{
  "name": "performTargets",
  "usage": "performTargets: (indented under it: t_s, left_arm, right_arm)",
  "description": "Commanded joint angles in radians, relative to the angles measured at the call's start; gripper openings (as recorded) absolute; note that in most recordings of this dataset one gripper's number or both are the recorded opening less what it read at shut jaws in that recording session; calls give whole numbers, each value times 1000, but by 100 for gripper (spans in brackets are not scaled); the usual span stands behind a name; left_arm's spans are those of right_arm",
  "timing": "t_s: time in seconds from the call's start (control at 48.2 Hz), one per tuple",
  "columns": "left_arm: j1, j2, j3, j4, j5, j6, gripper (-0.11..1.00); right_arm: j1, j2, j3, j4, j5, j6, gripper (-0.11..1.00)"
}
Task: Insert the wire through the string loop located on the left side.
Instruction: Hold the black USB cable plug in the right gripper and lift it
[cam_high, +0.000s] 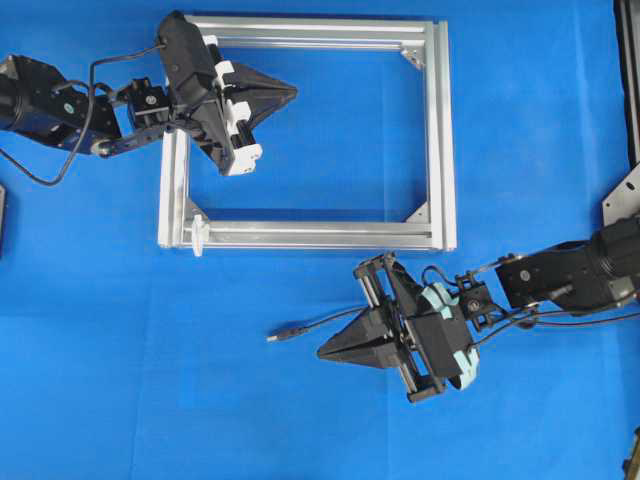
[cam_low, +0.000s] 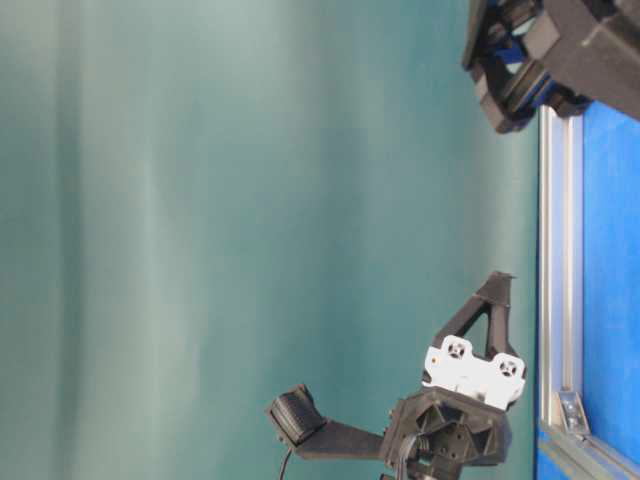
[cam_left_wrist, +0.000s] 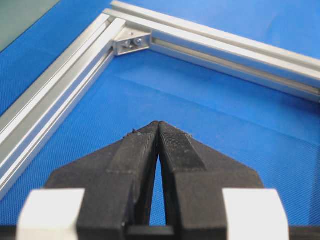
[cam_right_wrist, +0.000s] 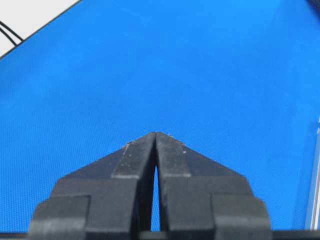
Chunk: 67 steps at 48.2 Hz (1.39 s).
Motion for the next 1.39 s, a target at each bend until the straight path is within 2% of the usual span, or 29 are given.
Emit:
performTargets:
  t_s: [0.0,0.208,0.477,0.623,0.685,0.747,0.955,0.996,1.163,1.37]
  left_arm:
    - [-3,-32,-12,15,8,-2,0]
    - [-3,-34,-5,17,21,-5,0]
    - [-3,-32,-6,17,20,-5,0]
    - [-3,-34,-5,15,20,-5,0]
    - [-3,-34,-5,17,21,-5,0]
    - [-3,-34,-5,15,21,-5,0]
    - [-3,-34,-3,17,21,-5,0]
    - [-3,-34,-3,17,21,-5,0]
    - [-3,-34,-3,17,21,-5,0]
    - [-3,-34,-3,15,21,-5,0]
  right_arm:
    - [-2,-58,0,3,-6,11,1]
    - [-2,-60,-6,6,43,12,-2]
    - [-8,-60,-2,15,51,14,-2]
    - [-12,-60,0,14,55,44,0]
    - [-18,-60,-3,14,58,58,8]
    - [-21,-58,-5,21,60,69,21]
    - [-28,-58,-3,49,60,69,84]
    - [-28,-58,-5,51,60,69,92]
    - [-31,-44,-8,52,64,69,92]
    - [-35,40,-38,83,66,69,93]
